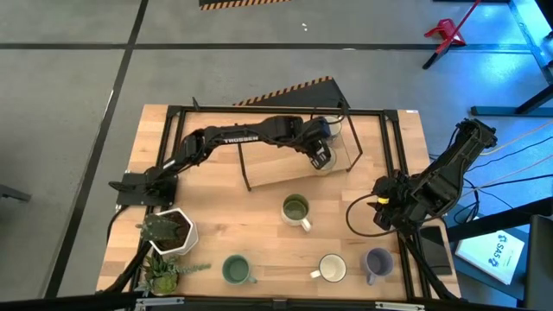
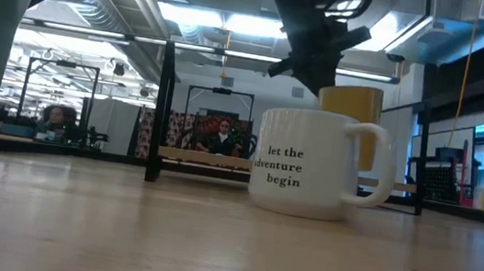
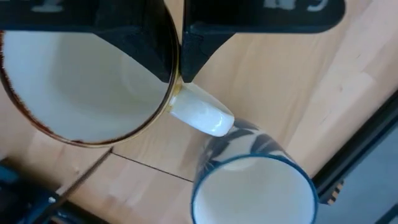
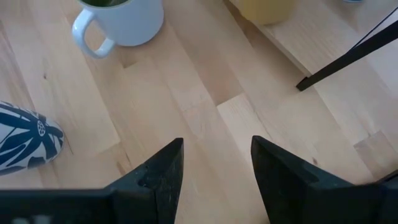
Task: Place coffee mugs
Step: Put the yellow mug on the shelf
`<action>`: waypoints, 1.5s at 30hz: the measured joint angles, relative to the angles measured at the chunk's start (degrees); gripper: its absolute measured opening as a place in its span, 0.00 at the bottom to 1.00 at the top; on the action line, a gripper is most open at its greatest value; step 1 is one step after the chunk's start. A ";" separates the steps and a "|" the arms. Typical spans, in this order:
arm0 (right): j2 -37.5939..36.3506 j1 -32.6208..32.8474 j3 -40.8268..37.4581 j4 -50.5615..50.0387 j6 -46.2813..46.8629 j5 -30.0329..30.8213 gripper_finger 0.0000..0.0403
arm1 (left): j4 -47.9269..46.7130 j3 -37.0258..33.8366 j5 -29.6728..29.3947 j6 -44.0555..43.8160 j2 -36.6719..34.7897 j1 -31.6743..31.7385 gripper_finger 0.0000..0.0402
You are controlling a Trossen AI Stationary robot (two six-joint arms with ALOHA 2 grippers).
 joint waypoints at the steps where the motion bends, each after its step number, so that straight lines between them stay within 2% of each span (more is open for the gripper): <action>1: 0.00 -0.02 0.00 0.00 0.00 0.02 0.43 | -0.08 0.00 -0.06 1.07 0.00 0.04 0.03; 4: 0.00 -0.02 0.00 0.00 0.00 0.08 0.43 | -0.40 0.00 0.74 5.62 0.00 0.06 0.03; 11: 0.00 -0.02 0.00 0.02 0.00 0.05 0.43 | -0.79 0.00 8.30 12.36 0.00 -0.16 0.03; 18: 0.00 -0.02 0.00 0.02 0.00 0.07 0.43 | 0.09 0.00 9.73 20.09 0.00 1.54 0.03; 28: 0.00 -0.02 0.00 0.13 0.17 -0.07 0.43 | 0.18 0.00 21.97 29.11 0.00 5.59 0.03; 35: 0.00 -0.02 0.00 0.15 0.17 -0.07 0.43 | -0.53 0.00 22.75 34.82 0.00 5.55 0.03; 41: 0.00 -0.02 0.00 0.15 0.17 -0.09 0.43 | -2.38 0.04 19.32 37.00 0.00 5.59 0.03; 45: 0.00 -0.02 0.00 0.26 0.20 -0.04 0.43 | -2.41 0.11 19.08 38.59 0.00 5.59 0.03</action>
